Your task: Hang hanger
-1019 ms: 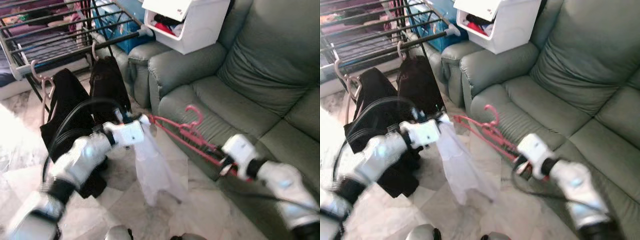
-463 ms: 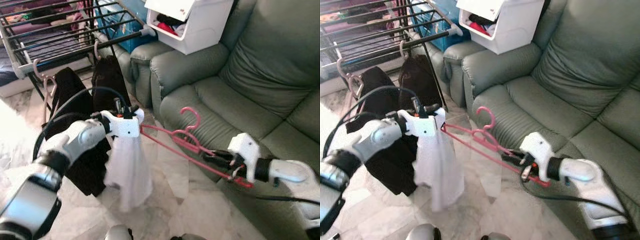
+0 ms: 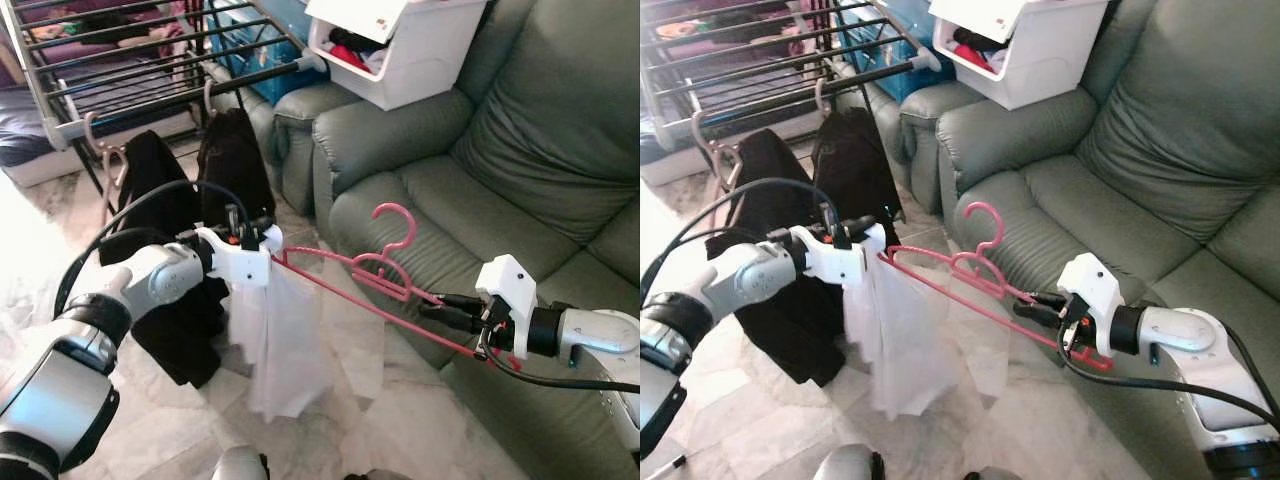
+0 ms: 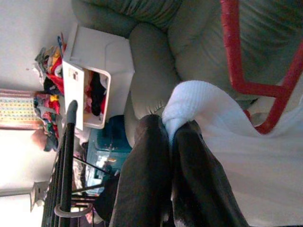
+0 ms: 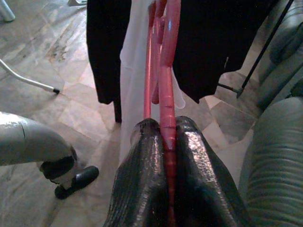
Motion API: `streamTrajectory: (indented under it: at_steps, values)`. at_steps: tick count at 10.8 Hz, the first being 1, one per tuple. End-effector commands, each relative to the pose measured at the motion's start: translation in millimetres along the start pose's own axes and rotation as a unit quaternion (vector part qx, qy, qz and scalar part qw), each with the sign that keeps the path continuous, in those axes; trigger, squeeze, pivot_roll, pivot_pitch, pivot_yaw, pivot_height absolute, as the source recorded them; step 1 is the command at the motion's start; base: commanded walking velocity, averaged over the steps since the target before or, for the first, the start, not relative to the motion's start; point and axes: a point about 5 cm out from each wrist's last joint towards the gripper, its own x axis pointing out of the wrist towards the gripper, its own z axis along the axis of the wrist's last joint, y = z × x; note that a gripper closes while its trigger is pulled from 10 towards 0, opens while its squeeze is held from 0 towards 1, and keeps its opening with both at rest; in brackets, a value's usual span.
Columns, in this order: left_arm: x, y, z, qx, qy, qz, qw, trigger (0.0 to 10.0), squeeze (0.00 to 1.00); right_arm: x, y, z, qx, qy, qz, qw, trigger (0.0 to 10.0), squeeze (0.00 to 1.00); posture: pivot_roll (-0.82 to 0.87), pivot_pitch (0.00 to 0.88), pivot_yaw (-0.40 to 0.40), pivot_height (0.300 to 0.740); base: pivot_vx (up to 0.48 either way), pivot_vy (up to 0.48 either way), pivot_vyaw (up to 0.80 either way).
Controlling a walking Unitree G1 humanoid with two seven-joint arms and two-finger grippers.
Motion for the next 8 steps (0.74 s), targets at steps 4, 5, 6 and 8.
streamTrajectory:
  at_steps: [4, 5, 6, 8]
  values:
    - [6.9, 15.8, 12, 0.004, -0.048, 0.051, 0.998, 10.0, 0.0, 9.2, -6.2, -2, -0.036, -0.003, -0.047, 0.998, 10.0, 0.0, -0.07, 0.0, 0.016, 0.74, 0.0, 0.0, 0.0]
    - [5.2, 12.4, 8, 0.01, -0.036, 0.043, 0.998, 10.0, 0.0, 10.0, 1.2, -4, -0.031, 0.001, -0.023, 0.999, 10.0, 0.0, -0.06, 0.0, 0.016, 0.74, 0.0, 0.0, 0.0]
    - [0.6, 5.9, -7, 0.022, 0.016, 0.027, 0.999, 10.0, 0.0, 3.6, 4.0, -5, -0.021, 0.017, 0.006, 1.0, 10.0, 0.0, -0.07, 0.0, 0.018, 0.74, 0.0, 0.0, 0.0]
    - [-2.6, 1.4, -15, 0.024, 0.046, 0.017, 0.998, 10.0, 0.0, -15.2, -10.7, -16, -0.042, 0.072, -0.015, 0.996, 10.0, 0.0, -0.07, 0.0, 0.018, 0.74, 0.0, 0.0, 0.0]
